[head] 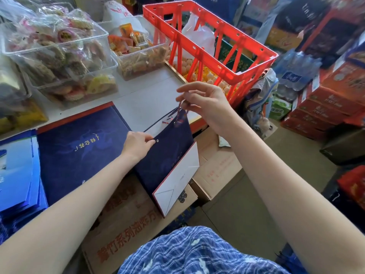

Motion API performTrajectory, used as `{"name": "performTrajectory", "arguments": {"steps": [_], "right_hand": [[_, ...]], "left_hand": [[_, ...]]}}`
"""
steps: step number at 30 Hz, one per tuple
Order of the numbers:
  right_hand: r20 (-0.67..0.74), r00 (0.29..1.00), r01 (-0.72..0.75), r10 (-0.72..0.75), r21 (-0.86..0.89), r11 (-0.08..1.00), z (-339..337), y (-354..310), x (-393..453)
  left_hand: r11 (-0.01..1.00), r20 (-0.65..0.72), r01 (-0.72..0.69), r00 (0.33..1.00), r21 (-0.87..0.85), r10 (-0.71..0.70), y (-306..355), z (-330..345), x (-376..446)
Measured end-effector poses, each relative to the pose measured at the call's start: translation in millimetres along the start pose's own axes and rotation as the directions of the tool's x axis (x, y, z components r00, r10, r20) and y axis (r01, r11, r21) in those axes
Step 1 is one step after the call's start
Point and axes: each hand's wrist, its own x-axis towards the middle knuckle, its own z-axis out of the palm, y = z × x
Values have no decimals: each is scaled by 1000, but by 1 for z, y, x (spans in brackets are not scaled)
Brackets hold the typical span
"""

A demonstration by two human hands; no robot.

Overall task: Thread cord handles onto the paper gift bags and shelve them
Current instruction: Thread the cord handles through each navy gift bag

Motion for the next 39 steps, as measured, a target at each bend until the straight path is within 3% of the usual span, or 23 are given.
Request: {"name": "performTrajectory", "arguments": {"steps": [3, 9, 17, 19, 21, 24, 31, 39], "right_hand": [[22, 995, 89, -95, 201, 976, -3, -9, 3], [10, 995, 97, -100, 164, 982, 3, -3, 9], [43, 987, 150, -157, 131, 980, 7, -28, 22], [36, 994, 103, -105, 48, 993, 5, -22, 22], [23, 999, 49, -46, -148, 988, 1, 1, 22], [-4, 998, -56, 63, -502, 863, -6, 47, 15], [-76, 954, -296, 291, -406, 865, -1, 106, -6], [-48, 962, -269, 269, -335, 903, 4, 112, -11]], "left_hand": [[997, -16, -67, 998, -31, 66, 2, 2, -3], [995, 8, -82, 997, -57, 83, 3, 4, -1], [998, 96, 37, 995, -56, -31, -10, 13, 6], [997, 97, 36, 995, -67, -29, -7, 13, 9], [998, 82, 1, 997, -69, 5, 0, 10, 8], [992, 49, -78, 995, -95, 83, 10, 5, 7], [993, 69, -83, 994, -90, 89, 12, 2, 0], [995, 124, -52, 990, -86, 63, 12, -3, -3]]}}
